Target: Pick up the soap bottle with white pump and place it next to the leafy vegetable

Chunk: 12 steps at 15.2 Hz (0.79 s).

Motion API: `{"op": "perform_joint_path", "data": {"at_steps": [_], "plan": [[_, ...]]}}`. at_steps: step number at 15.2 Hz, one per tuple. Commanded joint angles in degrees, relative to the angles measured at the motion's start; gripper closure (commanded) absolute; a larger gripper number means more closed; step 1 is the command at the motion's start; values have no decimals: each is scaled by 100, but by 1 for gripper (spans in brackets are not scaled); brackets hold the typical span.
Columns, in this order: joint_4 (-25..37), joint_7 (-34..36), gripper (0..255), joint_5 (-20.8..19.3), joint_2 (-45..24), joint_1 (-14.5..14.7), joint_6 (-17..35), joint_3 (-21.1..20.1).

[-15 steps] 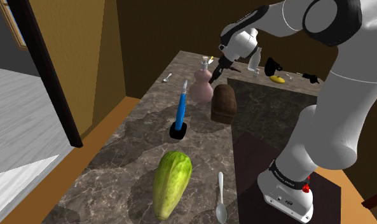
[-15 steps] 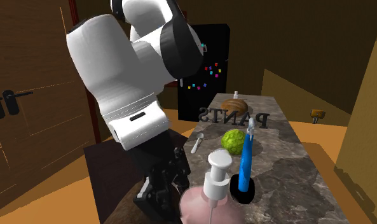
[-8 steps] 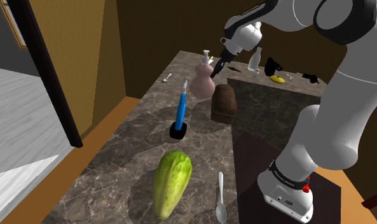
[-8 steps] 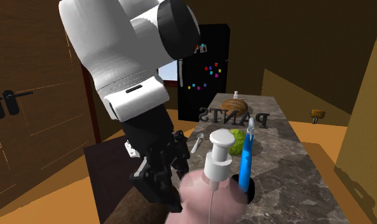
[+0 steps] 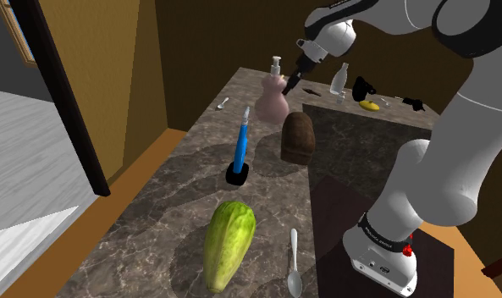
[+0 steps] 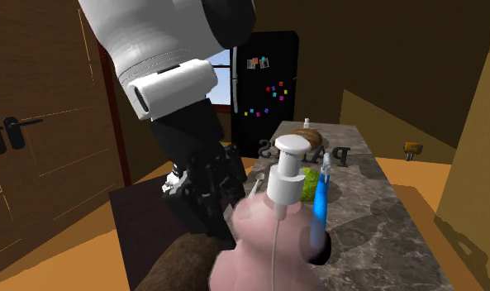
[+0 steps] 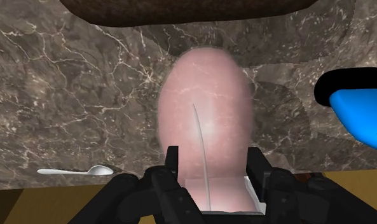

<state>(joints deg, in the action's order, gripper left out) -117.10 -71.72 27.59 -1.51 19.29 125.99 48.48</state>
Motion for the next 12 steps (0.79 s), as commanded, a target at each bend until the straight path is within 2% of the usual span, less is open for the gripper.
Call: {"op": "perform_joint_path", "data": {"at_steps": [1,12], "plan": [[96,133,255,-129,90,13,-113,-2],[676,635,255,-584,389,24,-776,-27]]}}
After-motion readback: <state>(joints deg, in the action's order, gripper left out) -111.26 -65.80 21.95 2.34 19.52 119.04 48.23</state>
